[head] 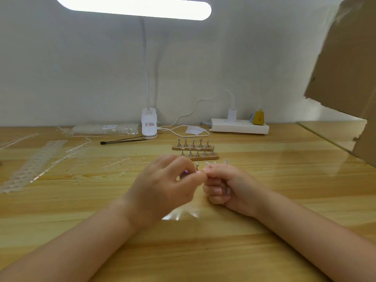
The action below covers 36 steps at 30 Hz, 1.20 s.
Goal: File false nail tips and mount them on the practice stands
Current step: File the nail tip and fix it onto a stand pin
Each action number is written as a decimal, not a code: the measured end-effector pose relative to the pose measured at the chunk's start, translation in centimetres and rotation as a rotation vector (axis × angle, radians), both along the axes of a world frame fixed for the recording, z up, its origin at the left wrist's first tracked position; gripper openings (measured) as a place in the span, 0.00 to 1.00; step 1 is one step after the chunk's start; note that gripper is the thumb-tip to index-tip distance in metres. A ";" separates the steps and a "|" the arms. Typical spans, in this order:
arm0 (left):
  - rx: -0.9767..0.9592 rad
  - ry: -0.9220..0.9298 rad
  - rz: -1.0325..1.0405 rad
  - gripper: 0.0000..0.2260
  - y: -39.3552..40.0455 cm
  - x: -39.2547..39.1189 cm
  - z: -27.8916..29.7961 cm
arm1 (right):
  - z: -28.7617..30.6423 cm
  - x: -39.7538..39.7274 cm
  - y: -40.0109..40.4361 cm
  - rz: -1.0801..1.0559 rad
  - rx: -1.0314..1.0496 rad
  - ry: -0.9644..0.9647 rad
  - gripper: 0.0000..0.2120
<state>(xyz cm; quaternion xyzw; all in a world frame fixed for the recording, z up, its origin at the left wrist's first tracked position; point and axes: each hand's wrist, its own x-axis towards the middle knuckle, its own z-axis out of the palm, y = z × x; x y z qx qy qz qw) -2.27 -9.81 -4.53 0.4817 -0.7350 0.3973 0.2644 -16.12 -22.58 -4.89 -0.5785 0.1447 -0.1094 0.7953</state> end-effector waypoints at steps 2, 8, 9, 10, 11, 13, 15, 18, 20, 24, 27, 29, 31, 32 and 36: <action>-0.006 0.032 0.030 0.08 0.3 0.8 0.1 | -0.1 0.0 0.0 -0.017 0.021 0.003 0.06; -0.067 -0.002 -0.090 0.09 -0.4 -1.4 -0.2 | 0.3 -0.1 0.1 0.099 -0.059 -0.009 0.04; -0.068 0.002 -0.058 0.09 -0.3 -0.9 -0.1 | 0.3 -0.1 0.1 0.093 -0.042 -0.003 0.04; -0.066 0.017 -0.014 0.08 -0.2 -0.3 0.0 | 0.3 -0.1 0.0 0.074 -0.016 0.006 0.05; -0.058 0.043 0.022 0.06 0.0 0.2 0.2 | 0.2 -0.2 -0.1 0.057 0.005 0.012 0.06; -0.056 0.090 0.035 0.05 0.3 0.4 0.4 | 0.1 -0.2 0.0 0.041 0.009 0.011 0.06; -0.067 0.062 -0.023 0.09 0.2 -0.7 0.3 | 0.1 -0.2 0.1 0.047 -0.020 -0.005 0.04; -0.041 -0.009 -0.054 0.08 -0.2 -1.9 0.2 | 0.2 -0.3 0.3 0.054 -0.089 -0.015 0.03; -0.023 0.008 0.017 0.07 0.0 -0.7 0.4 | 0.2 -0.2 0.2 0.000 -0.064 -0.014 0.04; -0.058 0.055 0.052 0.10 0.3 0.7 0.5 | 0.1 -0.2 0.1 -0.059 0.003 -0.031 0.03; -0.076 -0.025 -0.028 0.09 -0.1 -0.7 0.1 | 0.1 -0.2 0.2 -0.038 -0.006 -0.038 0.03; -0.071 -0.059 -0.003 0.08 -0.2 -0.6 0.2 | 0.2 -0.2 0.1 -0.032 0.012 -0.033 0.03; -0.085 -0.036 0.079 0.08 0.0 0.5 0.4 | 0.1 -0.1 -0.1 -0.049 0.045 -0.021 0.09; -0.096 -0.009 0.107 0.08 0.2 0.9 0.5 | 0.1 0.0 -0.2 -0.057 0.048 -0.015 0.11; -0.111 -0.011 -0.009 0.08 0.1 -0.7 0.4 | 0.1 -0.1 0.1 -0.022 0.010 -0.019 0.07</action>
